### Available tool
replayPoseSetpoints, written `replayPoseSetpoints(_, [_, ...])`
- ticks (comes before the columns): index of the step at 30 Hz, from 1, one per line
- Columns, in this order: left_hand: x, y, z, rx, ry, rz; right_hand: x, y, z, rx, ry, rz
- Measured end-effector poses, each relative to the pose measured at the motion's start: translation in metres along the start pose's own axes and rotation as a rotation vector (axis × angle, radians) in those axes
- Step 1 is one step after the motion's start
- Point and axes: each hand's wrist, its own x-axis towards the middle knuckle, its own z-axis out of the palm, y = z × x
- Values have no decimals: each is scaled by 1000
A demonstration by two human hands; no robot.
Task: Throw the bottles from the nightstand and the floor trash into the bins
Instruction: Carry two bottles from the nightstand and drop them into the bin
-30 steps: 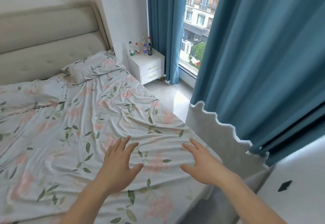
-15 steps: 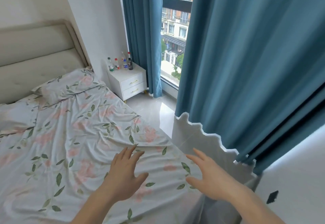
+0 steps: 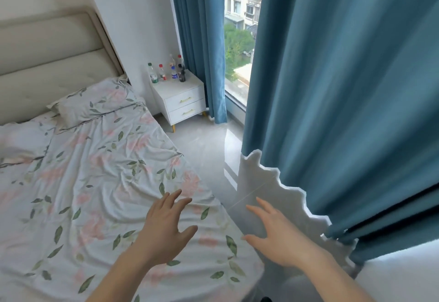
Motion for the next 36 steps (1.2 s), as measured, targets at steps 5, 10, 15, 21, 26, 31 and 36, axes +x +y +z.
replayPoseSetpoints(5, [25, 59, 2, -66, 96, -82, 31, 40, -72, -85, -51, -67])
replayPoseSetpoints(10, [27, 91, -7, -69, 142, -139, 44, 38, -122, -194, -36, -125])
replayPoseSetpoints(15, [56, 110, 4, -46, 145, -122, 66, 58, -145, -127, 1, -199])
replayPoseSetpoints(21, [107, 162, 16, -70, 169, -147, 96, 116, -186, -157, -26, -222])
replayPoseSetpoints(26, [183, 220, 17, -123, 230, -219, 135, 157, -262, -151, -34, -280])
replayPoseSetpoints(31, [239, 275, 3, -149, 287, -222, 168, 195, -332, -198, -44, -260])
replayPoseSetpoints(36, [256, 284, -4, -145, 333, -309, 210, 187, -365, -226, -102, -332])
